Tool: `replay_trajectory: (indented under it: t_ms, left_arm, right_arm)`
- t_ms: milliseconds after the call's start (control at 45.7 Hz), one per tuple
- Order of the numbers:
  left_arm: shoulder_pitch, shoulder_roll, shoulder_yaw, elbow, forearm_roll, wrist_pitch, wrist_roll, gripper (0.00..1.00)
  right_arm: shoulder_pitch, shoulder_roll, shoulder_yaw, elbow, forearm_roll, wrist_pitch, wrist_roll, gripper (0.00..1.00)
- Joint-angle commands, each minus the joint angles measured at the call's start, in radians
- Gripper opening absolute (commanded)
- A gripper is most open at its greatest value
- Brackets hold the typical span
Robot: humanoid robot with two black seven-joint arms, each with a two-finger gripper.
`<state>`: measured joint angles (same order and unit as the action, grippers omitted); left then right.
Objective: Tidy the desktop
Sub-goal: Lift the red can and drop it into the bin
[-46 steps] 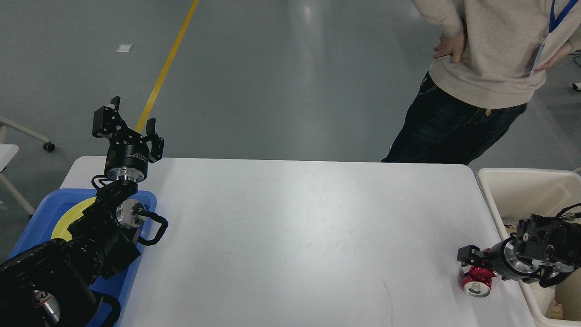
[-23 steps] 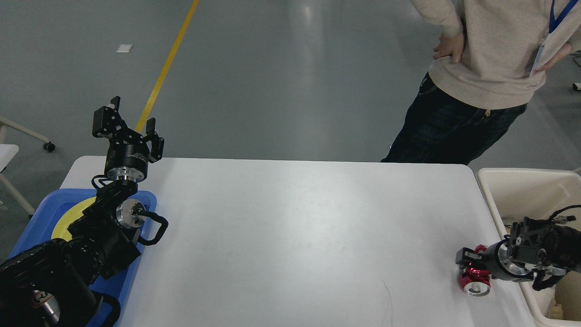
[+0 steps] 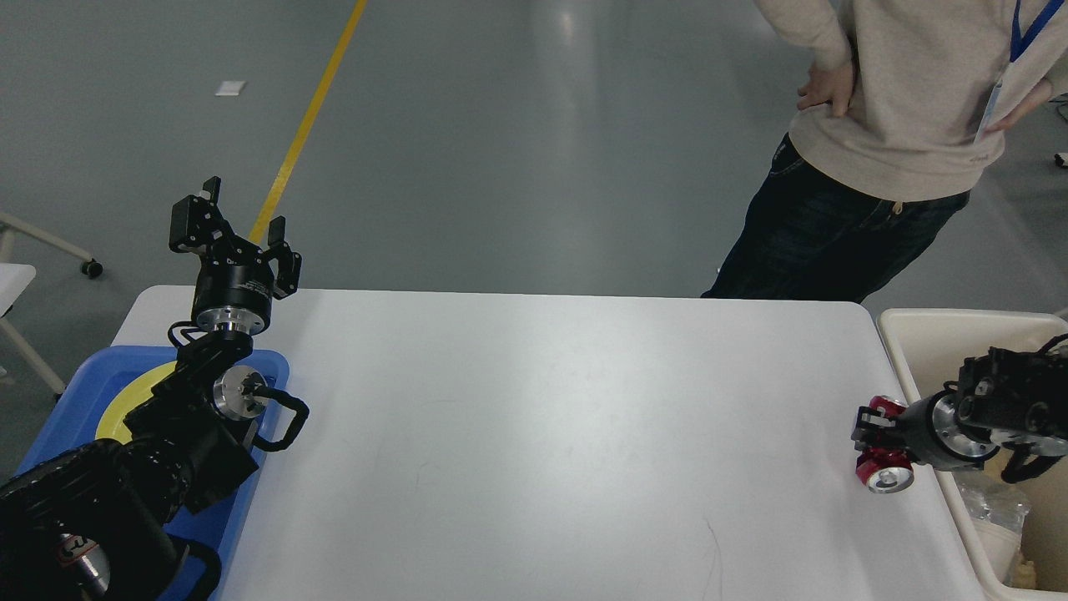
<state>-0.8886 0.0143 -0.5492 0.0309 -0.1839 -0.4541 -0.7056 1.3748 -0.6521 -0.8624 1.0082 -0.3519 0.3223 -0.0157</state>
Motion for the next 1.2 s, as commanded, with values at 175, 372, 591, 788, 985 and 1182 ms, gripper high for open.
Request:
replay_trajectory:
  t_ms: [175,372,591,788,985,1182]
  left_arm:
    - [0.000,-0.001,0.000,0.000,0.000,0.000,0.000,0.96]
    - [0.000,0.001,0.000,0.000,0.000,0.000,0.000,0.96]
    - [0.000,0.001,0.000,0.000,0.000,0.000,0.000,0.96]
    - [0.000,0.001,0.000,0.000,0.000,0.000,0.000,0.96]
    - [0.000,0.001,0.000,0.000,0.000,0.000,0.000,0.96]
    - [0.000,0.001,0.000,0.000,0.000,0.000,0.000,0.96]
  right_arm:
    - [0.530,-0.164,-0.012,0.081,0.001,0.322,-0.001,0.00]
    - [0.630,-0.170,-0.012,0.046,-0.007,0.334,-0.003,0.00]
    - [0.351,-0.140,0.002,-0.325,0.002,0.230,-0.003,0.00]
    - [-0.054,-0.041,0.115,-0.583,0.002,-0.066,-0.001,0.00]
    - [-0.281,-0.023,0.244,-0.645,0.002,-0.163,0.005,0.00]
    - [-0.462,0.081,0.263,-0.784,0.002,-0.192,0.005,0.53]
